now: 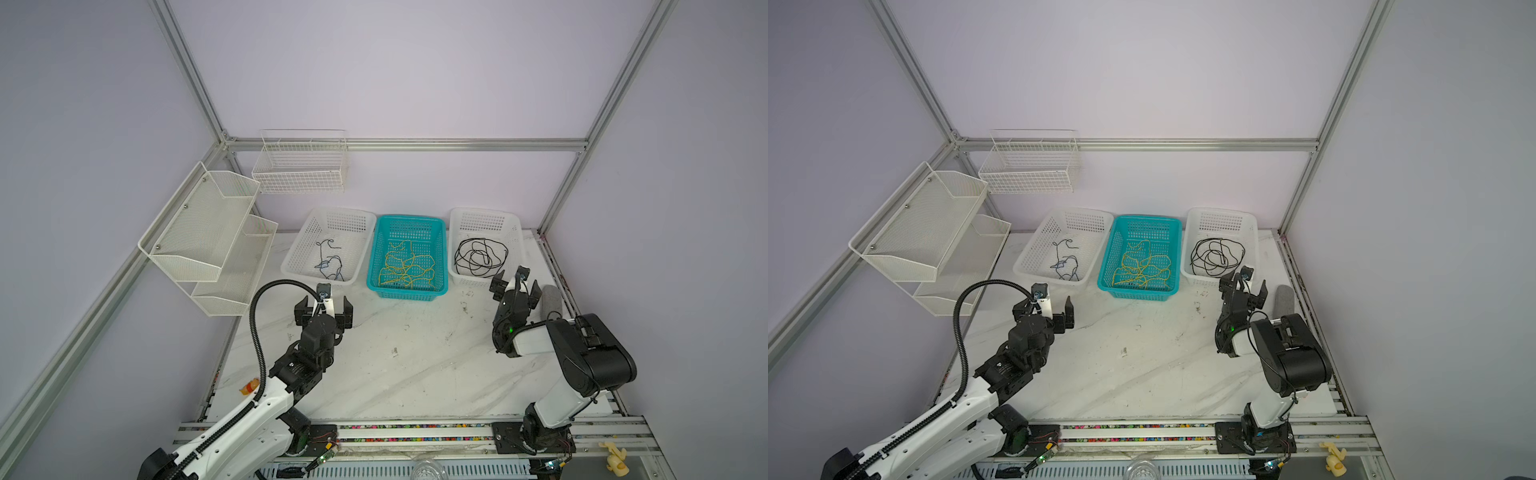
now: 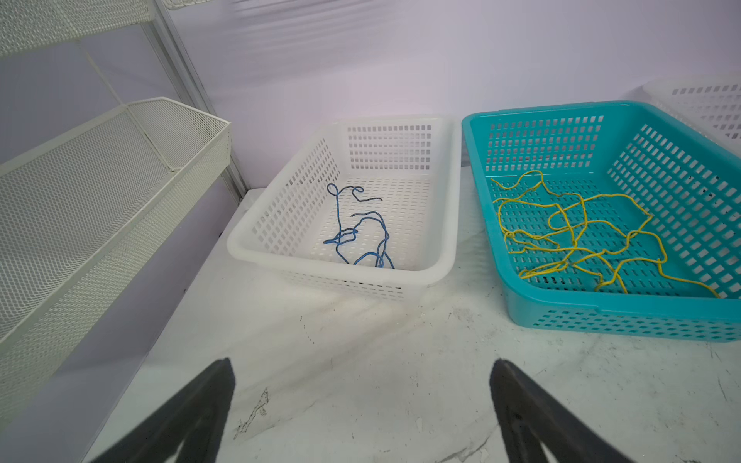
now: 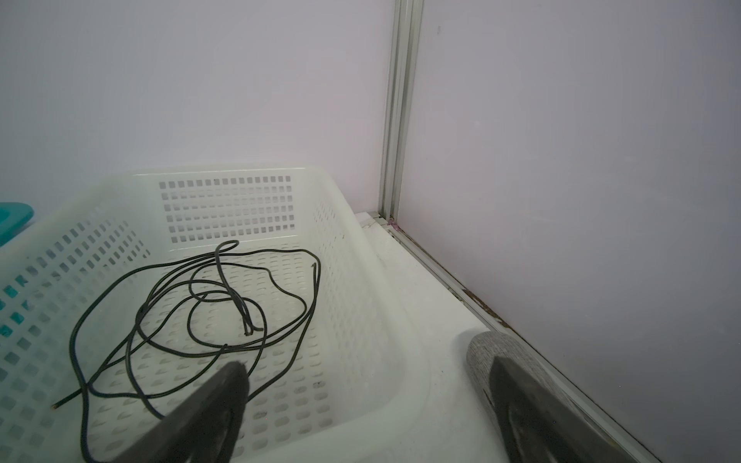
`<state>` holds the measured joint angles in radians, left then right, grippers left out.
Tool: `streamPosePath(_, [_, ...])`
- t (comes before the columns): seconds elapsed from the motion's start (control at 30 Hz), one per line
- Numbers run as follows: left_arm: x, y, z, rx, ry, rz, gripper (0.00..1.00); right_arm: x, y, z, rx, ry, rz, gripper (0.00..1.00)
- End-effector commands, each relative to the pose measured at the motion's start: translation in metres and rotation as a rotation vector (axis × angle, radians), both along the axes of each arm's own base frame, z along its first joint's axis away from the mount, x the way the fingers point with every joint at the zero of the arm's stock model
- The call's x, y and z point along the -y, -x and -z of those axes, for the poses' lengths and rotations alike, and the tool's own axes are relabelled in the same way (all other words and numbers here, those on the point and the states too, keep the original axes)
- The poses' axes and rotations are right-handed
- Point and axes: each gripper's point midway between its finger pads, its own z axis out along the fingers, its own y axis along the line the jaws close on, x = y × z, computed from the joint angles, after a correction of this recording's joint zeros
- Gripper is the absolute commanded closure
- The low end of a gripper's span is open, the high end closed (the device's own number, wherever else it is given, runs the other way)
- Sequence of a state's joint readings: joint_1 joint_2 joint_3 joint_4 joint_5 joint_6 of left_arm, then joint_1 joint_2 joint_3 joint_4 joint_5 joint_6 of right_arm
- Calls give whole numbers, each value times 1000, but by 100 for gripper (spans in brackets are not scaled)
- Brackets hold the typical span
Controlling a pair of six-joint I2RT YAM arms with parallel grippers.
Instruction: Untangle the cables
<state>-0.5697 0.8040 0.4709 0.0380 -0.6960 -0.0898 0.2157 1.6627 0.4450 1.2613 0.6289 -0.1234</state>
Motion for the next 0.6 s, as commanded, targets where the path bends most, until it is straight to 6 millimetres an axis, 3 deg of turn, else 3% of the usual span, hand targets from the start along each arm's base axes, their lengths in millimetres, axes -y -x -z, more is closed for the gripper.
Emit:
streamPosePath(0.0, [-3, 1, 4, 17, 2, -8, 0, -9, 1, -15, 48, 30, -73, 3])
streamPosePath(0.33, [-3, 3, 2, 24, 17, 0, 0, -21, 14, -32, 178, -77, -212, 3])
streamPosePath(0.43, [-3, 3, 3, 22, 18, 0, 0, -16, 9, -16, 163, -91, -194, 3])
streamPosePath(0.57, [-3, 2, 4, 20, 10, -3, 0, -28, -1, -3, 132, -69, -274, 3])
